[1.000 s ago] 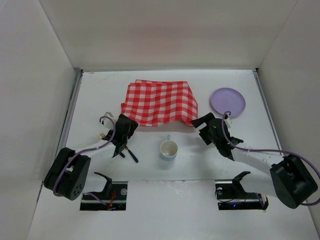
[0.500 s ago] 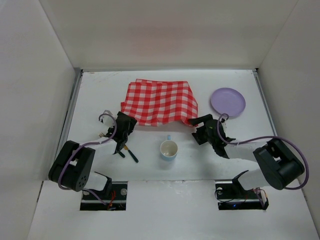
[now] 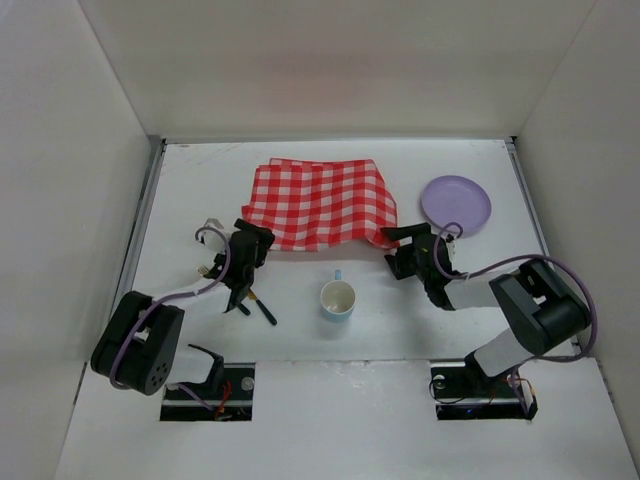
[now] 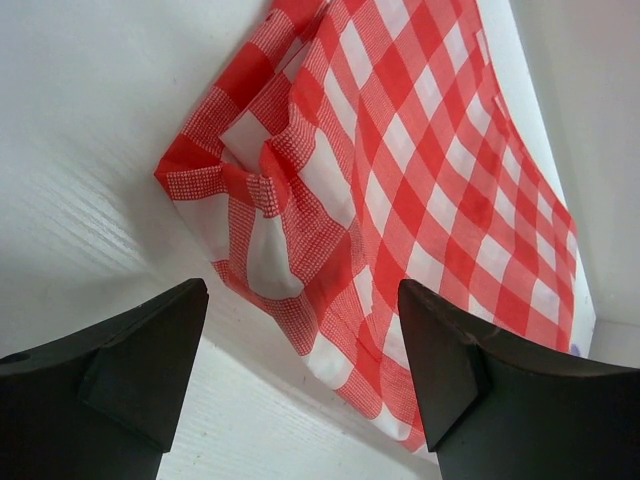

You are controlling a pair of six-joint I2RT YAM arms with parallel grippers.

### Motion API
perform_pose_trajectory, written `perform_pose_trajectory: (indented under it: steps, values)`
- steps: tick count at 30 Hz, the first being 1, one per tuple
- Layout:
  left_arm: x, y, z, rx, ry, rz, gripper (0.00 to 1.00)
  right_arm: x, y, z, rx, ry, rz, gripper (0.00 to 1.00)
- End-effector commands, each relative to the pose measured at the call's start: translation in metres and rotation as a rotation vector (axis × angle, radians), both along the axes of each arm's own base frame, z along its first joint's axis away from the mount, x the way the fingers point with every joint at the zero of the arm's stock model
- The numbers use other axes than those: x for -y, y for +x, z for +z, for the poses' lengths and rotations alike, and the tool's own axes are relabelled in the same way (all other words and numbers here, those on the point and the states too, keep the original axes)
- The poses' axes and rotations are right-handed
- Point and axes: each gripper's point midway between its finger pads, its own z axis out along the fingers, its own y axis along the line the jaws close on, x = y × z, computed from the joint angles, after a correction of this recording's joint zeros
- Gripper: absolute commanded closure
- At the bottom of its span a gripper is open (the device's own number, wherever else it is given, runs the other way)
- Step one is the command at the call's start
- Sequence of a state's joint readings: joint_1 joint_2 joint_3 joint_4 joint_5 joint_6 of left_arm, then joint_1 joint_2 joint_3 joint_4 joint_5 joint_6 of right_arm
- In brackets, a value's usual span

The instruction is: Set the dinner table for one person

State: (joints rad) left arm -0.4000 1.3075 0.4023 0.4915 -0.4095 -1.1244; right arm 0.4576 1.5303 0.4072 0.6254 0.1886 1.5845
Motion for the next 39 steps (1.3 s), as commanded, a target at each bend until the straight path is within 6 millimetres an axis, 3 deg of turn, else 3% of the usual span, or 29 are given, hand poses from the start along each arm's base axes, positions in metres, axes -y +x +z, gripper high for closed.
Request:
perform_pose_trajectory:
  steps: [1,8,16,18,24,31,35,37,39]
  values:
    - [0.008,0.014,0.013,0.028,-0.014,-0.02,0.25,-0.013,0.018,0.037,0.118,0.115,0.008,0.07]
    - [0.003,0.025,0.016,0.026,0.003,0.015,0.28,-0.021,0.023,0.045,0.15,0.156,0.026,0.05]
    - [0.008,0.038,-0.005,-0.032,0.018,0.016,0.37,-0.008,0.037,0.037,0.132,0.142,-0.026,0.1]
    - [0.007,0.04,-0.01,-0.04,0.02,0.022,0.43,-0.008,0.039,0.032,0.12,0.14,-0.03,0.17]
    - [0.002,0.045,-0.013,-0.023,0.028,0.034,0.63,0.0,0.043,0.03,0.12,0.102,-0.058,0.49]
    - [-0.006,0.05,-0.012,0.045,0.052,0.023,0.88,0.012,0.055,0.054,0.178,-0.056,-0.046,0.76]
    - [-0.013,0.049,0.01,0.116,0.056,0.027,0.96,0.019,0.059,0.073,0.238,-0.173,-0.022,0.86]
    - [-0.015,0.046,0.034,0.175,0.064,0.019,0.98,0.025,0.057,0.091,0.283,-0.258,-0.009,0.88]
    - [-0.018,0.037,0.073,0.264,0.09,0.003,0.99,0.033,0.053,0.117,0.342,-0.357,-0.007,0.9]
